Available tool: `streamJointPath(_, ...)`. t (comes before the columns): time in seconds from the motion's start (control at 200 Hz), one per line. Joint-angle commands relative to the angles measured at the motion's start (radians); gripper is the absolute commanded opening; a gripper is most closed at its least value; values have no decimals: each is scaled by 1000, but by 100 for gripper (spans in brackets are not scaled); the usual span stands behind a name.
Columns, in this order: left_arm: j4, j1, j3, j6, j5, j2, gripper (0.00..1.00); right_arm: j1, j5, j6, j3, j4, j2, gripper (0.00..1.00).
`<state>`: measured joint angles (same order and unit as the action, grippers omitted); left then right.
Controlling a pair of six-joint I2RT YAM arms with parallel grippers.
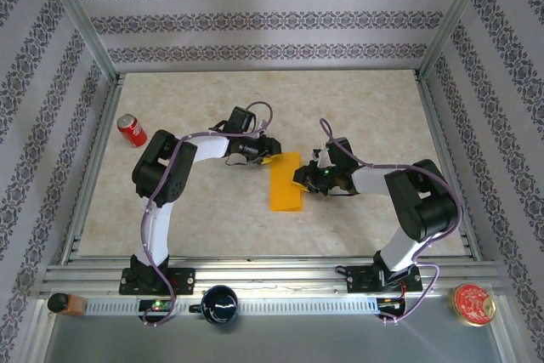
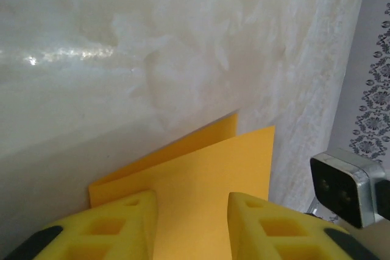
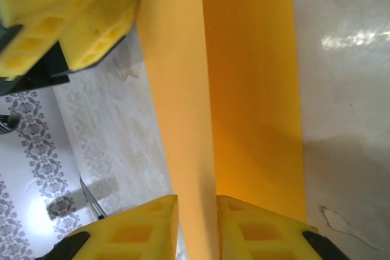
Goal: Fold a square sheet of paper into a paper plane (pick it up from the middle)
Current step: Fold the triangle a second time at the center of the table.
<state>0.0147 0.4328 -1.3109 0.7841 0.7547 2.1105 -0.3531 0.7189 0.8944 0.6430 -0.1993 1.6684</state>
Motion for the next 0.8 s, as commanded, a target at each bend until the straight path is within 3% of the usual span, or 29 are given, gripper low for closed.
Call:
streamJointPath(0.0,59,9,3,-63,-61,-112,42,9,17,4,20,-13,23,19)
streamJointPath(0.23,104,22,119,-144,-205,-302,45,14,-16,62,21,-56,39,9)
streamJointPath(0.42,70,55,237,-198,-254,-444,45,14,-19,96,35,-75,48,7)
streamJointPath(0.525,121,124,240,-285,-301,-488,49,16,-7,138,21,-101,32,13)
streamJointPath(0.699,163,298,269,-417,-557,-545,51,16,46,132,15,-104,14,21)
streamJointPath(0.794,123,386,309,-483,-617,-558,52,17,56,125,16,-102,12,22)
